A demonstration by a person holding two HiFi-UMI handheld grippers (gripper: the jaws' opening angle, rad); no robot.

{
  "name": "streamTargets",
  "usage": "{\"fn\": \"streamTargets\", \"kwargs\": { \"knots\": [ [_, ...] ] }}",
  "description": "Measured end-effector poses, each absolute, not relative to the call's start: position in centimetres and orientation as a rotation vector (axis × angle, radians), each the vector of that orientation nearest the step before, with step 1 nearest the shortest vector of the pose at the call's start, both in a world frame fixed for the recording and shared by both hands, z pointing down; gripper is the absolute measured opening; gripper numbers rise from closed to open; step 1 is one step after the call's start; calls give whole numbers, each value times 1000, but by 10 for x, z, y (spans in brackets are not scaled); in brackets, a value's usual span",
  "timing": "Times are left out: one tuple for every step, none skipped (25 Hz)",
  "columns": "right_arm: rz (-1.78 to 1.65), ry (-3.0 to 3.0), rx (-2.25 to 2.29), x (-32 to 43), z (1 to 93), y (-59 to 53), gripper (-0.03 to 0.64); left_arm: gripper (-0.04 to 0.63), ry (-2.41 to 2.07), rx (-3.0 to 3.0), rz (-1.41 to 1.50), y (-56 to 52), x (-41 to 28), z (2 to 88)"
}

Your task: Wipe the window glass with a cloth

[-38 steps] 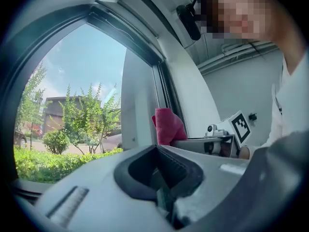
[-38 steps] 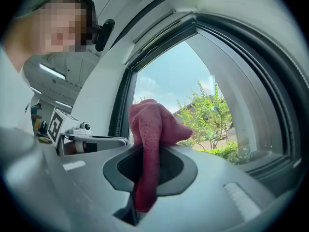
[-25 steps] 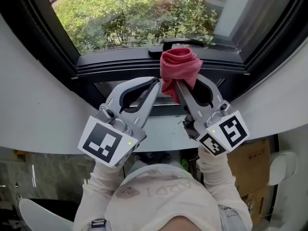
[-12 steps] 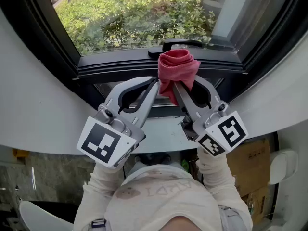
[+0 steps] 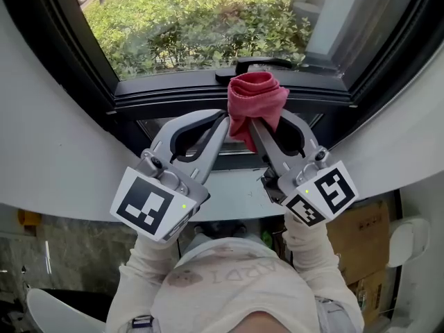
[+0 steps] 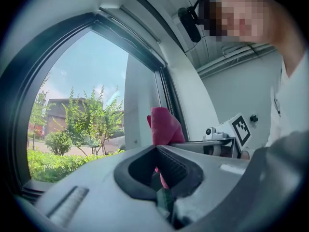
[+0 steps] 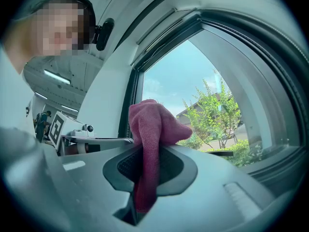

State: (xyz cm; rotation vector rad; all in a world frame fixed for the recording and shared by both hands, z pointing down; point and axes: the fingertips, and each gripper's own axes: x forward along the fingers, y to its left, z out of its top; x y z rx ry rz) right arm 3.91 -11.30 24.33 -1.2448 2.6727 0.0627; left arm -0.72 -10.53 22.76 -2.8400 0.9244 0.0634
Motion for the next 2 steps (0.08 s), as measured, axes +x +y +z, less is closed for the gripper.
{"fn": "streamTargets", "kwargs": {
  "knots": [
    [62, 2673, -1245, 39, 243, -113, 69, 0, 924, -2840, 63, -105, -7, 227],
    [61, 2673, -1245, 39, 243, -112, 69, 0, 924, -2839, 63, -105, -7, 227]
  ]
}}
